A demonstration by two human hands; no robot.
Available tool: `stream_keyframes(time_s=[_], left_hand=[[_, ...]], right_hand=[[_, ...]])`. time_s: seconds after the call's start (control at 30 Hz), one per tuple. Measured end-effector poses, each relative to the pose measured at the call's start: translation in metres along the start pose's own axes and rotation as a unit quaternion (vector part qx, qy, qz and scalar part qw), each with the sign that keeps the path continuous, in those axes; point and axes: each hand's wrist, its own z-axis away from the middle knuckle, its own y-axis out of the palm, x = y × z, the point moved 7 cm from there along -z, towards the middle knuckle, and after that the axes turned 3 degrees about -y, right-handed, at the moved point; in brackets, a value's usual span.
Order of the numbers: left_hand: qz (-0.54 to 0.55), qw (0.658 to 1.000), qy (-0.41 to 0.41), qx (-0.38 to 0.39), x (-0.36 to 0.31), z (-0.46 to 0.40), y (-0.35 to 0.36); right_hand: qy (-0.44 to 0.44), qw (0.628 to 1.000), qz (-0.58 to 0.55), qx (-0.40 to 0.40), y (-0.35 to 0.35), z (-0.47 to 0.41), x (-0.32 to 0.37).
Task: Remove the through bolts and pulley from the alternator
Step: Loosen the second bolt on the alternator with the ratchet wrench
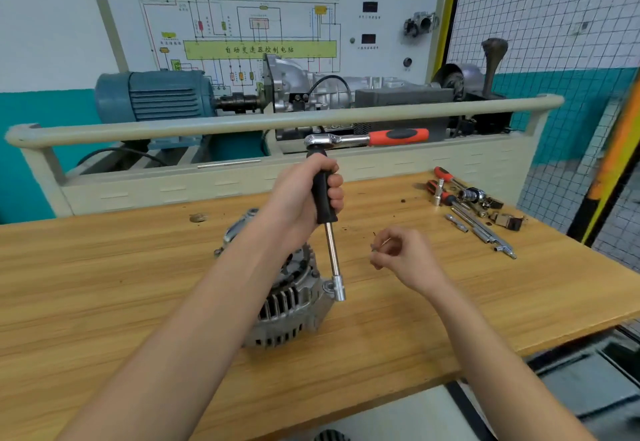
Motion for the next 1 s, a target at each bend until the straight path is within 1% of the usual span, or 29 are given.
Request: stream_keyframes(time_s=[0.1, 0.2, 0.27, 0.43, 0.63, 0.7, 0.73, 0.8, 0.83, 0.9, 0.93, 1.0], left_hand=[[-0.011, 1.000, -0.010, -0.020, 0.012, -0.011, -0.002], [-0.025, 0.999, -0.009, -0.037, 0.017, -0.018, -0.009], [-0.029, 0.999, -0.008, -0.043, 0.017, -0.020, -0.013], [-0.016, 0.999, -0.002, -0.047, 0.014, -0.018, -0.017], [0.019, 0.998, 0.034, -0.043, -0.009, -0.005, -0.024], [0.030, 0.997, 0.056, -0.040, -0.020, 0.002, -0.029], [0.034, 0.996, 0.068, -0.042, -0.026, 0.005, -0.031], [0.045, 0.994, 0.092, -0.049, -0.037, 0.014, -0.036], [0.051, 0.992, 0.103, -0.054, -0.041, 0.018, -0.039], [0.063, 0.988, 0.123, -0.066, -0.049, 0.027, -0.045], [0.068, 0.986, 0.131, -0.076, -0.052, 0.032, -0.049], [0.074, 0.983, 0.138, -0.100, -0.056, 0.040, -0.061]], right_hand=[[0.036, 0.995, 0.077, 0.044, 0.029, -0.001, -0.038], [0.044, 0.991, 0.120, 0.031, 0.046, -0.002, -0.055], [0.052, 0.990, 0.128, 0.021, 0.049, -0.005, -0.059], [0.055, 0.989, 0.137, 0.031, 0.049, -0.010, -0.061], [0.070, 0.982, 0.158, 0.080, 0.046, -0.012, -0.051], [0.055, 0.988, 0.133, 0.056, 0.039, -0.012, -0.031], [0.032, 0.994, 0.103, 0.034, 0.036, -0.012, -0.015], [-0.029, 0.999, 0.017, -0.005, 0.031, -0.010, 0.027], [-0.058, 0.998, -0.032, -0.008, 0.031, -0.008, 0.050], [-0.106, 0.988, -0.109, 0.030, 0.037, -0.005, 0.090], [-0.126, 0.982, -0.125, 0.067, 0.043, -0.003, 0.105], [-0.155, 0.968, -0.123, 0.154, 0.060, 0.001, 0.126]])
